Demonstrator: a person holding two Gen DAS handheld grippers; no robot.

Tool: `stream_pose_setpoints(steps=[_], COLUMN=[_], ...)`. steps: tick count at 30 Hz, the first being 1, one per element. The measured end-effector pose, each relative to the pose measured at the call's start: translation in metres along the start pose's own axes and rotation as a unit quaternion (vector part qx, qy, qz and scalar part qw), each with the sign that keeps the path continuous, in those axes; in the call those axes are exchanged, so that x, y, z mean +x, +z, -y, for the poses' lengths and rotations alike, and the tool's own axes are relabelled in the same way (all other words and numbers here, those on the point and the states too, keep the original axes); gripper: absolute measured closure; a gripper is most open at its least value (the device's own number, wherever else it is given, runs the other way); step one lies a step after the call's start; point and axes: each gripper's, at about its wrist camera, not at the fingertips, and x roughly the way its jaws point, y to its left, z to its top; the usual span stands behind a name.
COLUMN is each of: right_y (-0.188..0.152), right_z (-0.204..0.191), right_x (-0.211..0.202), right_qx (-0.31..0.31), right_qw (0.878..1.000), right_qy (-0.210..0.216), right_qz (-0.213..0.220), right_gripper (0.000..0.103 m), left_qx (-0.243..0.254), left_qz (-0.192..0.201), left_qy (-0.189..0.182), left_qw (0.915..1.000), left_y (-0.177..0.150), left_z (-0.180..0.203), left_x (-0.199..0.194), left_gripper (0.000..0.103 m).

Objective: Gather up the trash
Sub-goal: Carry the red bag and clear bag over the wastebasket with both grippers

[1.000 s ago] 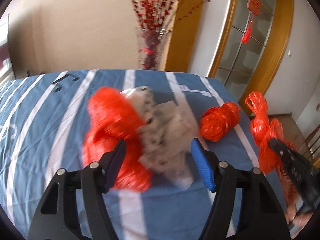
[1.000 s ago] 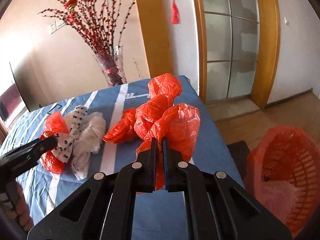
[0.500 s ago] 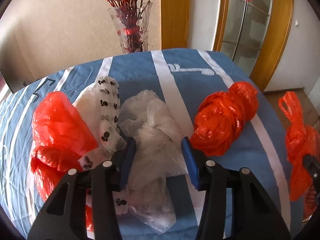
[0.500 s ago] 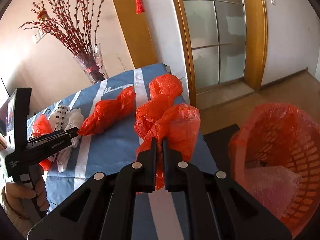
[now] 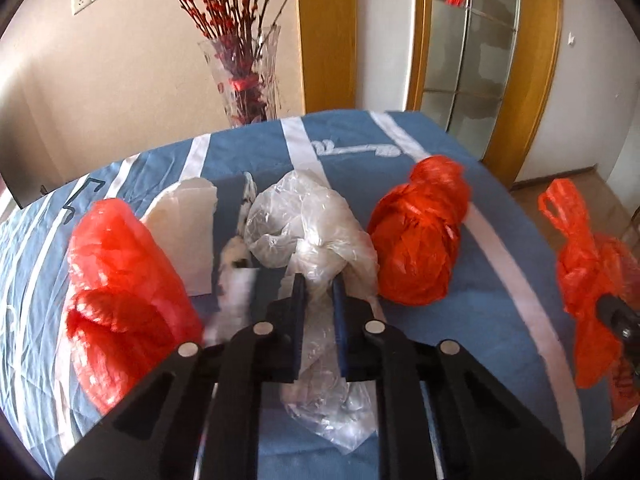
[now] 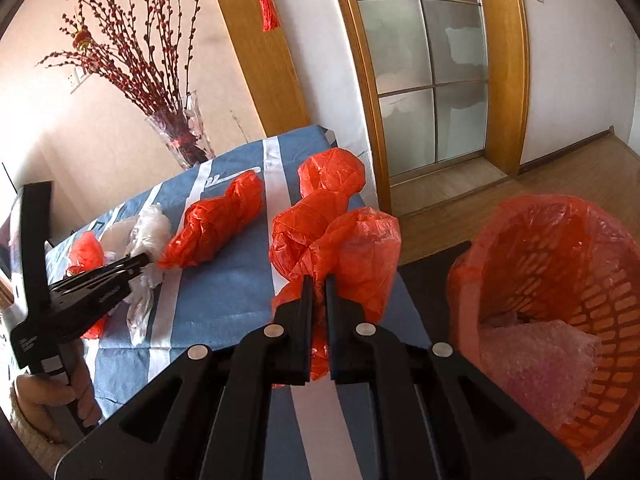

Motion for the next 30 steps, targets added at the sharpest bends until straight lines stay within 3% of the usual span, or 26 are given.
stream_pose_setpoints(steps=[5,15,30], right_y=[-0.002,-0.003,0.004], right_z=[0.002,0.004,0.042], right_x=[-0.006,-0.028,-0.083], right_qx=[0.004,0.007,0.026], right_qw=[1.0,1.0,0.997], right_qy=[0.004,0.016,-0.002], right_qz=[0.004,0.021,0.067], right_gripper=[0.097,0.097,0.097], left_qx=[-0.017,-0.031,-0.003], left_qz=[0.026,0.051,0.073], left_qy=[-0.033,-0.063,-0.114], left_qw=[0.999,0.9963,0.9908], left_y=[-0.003,0.002,0.014], left_z=[-0.014,-0.022,0.044], left_x=[-0.03,-0.074,-0.116], left_gripper=[0.089,0.089,0.089])
